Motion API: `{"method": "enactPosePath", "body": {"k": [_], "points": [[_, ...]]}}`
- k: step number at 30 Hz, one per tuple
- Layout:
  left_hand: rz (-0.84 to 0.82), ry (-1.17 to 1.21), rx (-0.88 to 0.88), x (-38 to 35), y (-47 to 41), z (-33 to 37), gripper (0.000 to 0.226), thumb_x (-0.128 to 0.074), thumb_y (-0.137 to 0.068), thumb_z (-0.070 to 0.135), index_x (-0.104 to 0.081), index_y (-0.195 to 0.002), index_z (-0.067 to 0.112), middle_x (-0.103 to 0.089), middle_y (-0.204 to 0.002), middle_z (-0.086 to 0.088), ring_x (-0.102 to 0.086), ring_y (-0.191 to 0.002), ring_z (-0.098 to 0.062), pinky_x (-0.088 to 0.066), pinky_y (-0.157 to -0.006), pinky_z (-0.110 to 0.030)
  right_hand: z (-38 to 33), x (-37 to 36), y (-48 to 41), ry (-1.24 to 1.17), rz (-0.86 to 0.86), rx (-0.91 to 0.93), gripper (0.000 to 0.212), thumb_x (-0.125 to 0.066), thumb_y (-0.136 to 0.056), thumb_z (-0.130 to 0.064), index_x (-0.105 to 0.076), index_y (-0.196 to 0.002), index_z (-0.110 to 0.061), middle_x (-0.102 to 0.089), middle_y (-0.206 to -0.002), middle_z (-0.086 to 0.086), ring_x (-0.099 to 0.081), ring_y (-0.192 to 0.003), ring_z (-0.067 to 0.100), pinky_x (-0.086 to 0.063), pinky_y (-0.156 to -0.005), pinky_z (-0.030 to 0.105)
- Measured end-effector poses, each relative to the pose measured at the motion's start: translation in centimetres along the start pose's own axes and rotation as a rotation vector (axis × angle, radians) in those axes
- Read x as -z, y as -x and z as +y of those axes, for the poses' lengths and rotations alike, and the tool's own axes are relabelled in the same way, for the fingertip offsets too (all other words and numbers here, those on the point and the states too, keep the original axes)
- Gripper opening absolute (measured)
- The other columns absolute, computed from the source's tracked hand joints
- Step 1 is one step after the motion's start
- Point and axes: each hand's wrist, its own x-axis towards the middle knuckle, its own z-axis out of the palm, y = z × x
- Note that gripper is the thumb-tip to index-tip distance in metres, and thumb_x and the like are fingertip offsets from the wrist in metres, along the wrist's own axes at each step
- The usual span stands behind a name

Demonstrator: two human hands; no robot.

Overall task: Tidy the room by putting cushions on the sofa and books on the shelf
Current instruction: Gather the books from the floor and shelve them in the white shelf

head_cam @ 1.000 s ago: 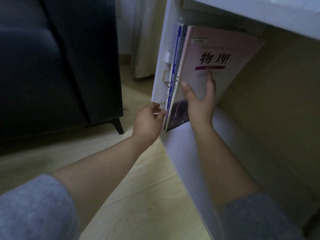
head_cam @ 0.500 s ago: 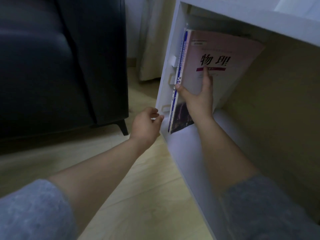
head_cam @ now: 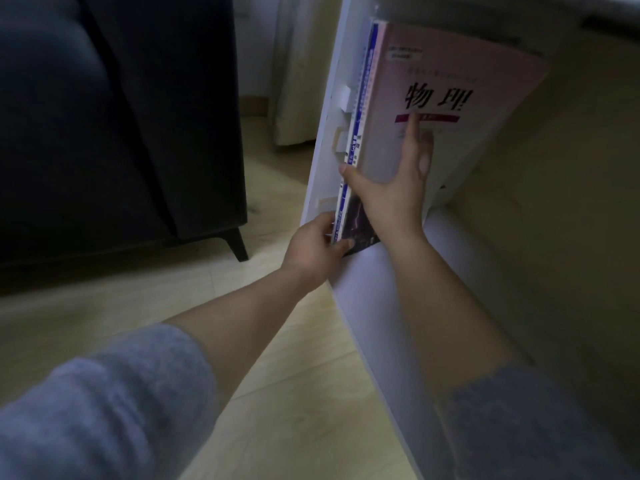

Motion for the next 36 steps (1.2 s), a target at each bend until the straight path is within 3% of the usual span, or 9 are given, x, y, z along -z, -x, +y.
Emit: {"method": "enactPosePath", "body": {"k": [5,9,12,15,17,19,21,30,36], "points": [[-0.08,0.049,-0.022,-1.3,-0.5,-0.9,0.026,-0.053,-0.089,0.004,-0.056,-0.104,0.024,-0.069,-0.097,-0.006,-0.065,-0.089,-0.023,-0.052,-0.081,-0.034,0.6,0.1,-0.1,0.065,-0.023,0.07,0.103,-0.078,-0.077,-0.033,-0.01,-0.154,-0.032,0.001,-0.163,0.002,-0.006,-0.149,0.016,-0.019,-0.11,0.021],[-0.052,-0.031,-0.083,-1.7,-0.7,-1.2,0.026,-0.052,-0.088,0.006,-0.056,-0.107,0.024,-0.069,-0.103,-0.005,-0.064,-0.096,-0.025,-0.051,-0.088,-0.042,1.1,0.4,-0.3,0.051,0.007,0.032,0.103,-0.078,-0.076,-0.037,-0.011,-0.154,-0.032,-0.002,-0.162,0.0,-0.008,-0.149,0.015,-0.019,-0.11,0.022],[0.019,-0.113,-0.129,-1.6,-0.9,-0.9,0.021,-0.049,-0.088,0.005,-0.054,-0.101,0.021,-0.066,-0.095,-0.003,-0.06,-0.087,-0.024,-0.047,-0.072,-0.03,1.3,0.5,-0.6,0.041,0.007,0.027,0.103,-0.079,-0.076,-0.039,-0.012,-0.154,-0.03,-0.008,-0.162,-0.002,-0.014,-0.147,0.012,-0.02,-0.109,0.02],[0.081,-0.17,-0.176,-1.3,-0.7,-1.2,0.019,-0.047,-0.09,0.004,-0.045,-0.089,0.024,-0.058,-0.079,0.002,-0.053,-0.073,-0.018,-0.035,-0.055,-0.021,1.3,0.2,-0.4,-0.007,0.006,0.068,0.102,-0.079,-0.076,-0.039,-0.015,-0.154,-0.027,-0.012,-0.161,-0.002,-0.014,-0.148,0.013,-0.022,-0.118,0.03],[0.104,-0.164,-0.191,-1.4,-0.8,-1.7,0.017,-0.047,-0.09,0.005,-0.047,-0.091,0.022,-0.06,-0.081,0.001,-0.055,-0.073,-0.018,-0.04,-0.056,-0.023,1.5,0.0,-0.3,-0.014,-0.001,0.098,0.101,-0.078,-0.077,-0.038,-0.014,-0.154,-0.027,-0.009,-0.162,-0.001,-0.01,-0.148,0.012,-0.02,-0.116,0.023],[0.108,-0.136,-0.193,-1.4,-0.8,-2.0,0.014,-0.048,-0.09,0.006,-0.051,-0.097,0.019,-0.064,-0.085,-0.001,-0.058,-0.078,-0.019,-0.046,-0.062,-0.027,1.6,-0.1,-0.2,-0.015,0.003,0.126,0.1,-0.078,-0.077,-0.036,-0.014,-0.154,-0.026,-0.006,-0.163,0.001,-0.008,-0.148,0.01,-0.015,-0.106,0.004],[0.107,-0.119,-0.194,-1.4,-0.9,-2.1,0.015,-0.049,-0.091,0.007,-0.053,-0.099,0.019,-0.064,-0.086,0.0,-0.058,-0.078,-0.017,-0.043,-0.061,-0.018,1.8,-0.2,-0.2,-0.006,0.004,0.142,0.1,-0.077,-0.078,-0.038,-0.015,-0.155,-0.025,-0.006,-0.163,0.002,-0.006,-0.148,0.01,-0.008,-0.095,-0.01],[0.122,-0.14,-0.225,-1.9,-1.1,-2.2,0.019,-0.05,-0.09,0.006,-0.056,-0.103,0.018,-0.063,-0.085,-0.001,-0.053,-0.072,-0.014,-0.032,-0.053,-0.007,2.4,-0.1,-0.4,0.021,0.014,0.19,0.097,-0.077,-0.077,-0.039,-0.019,-0.154,-0.023,-0.01,-0.162,0.004,-0.011,-0.148,0.012,-0.008,-0.098,-0.009],[0.035,-0.187,-0.169,-1.7,-2.2,-1.8,0.019,-0.049,-0.089,0.014,-0.05,-0.106,0.023,-0.065,-0.094,-0.003,-0.061,-0.085,-0.026,-0.051,-0.077,-0.039,2.8,0.1,-0.8,0.051,0.014,0.185,0.1,-0.078,-0.075,-0.042,-0.018,-0.154,-0.023,-0.011,-0.162,0.003,-0.01,-0.148,0.012,-0.011,-0.104,-0.001]]}}
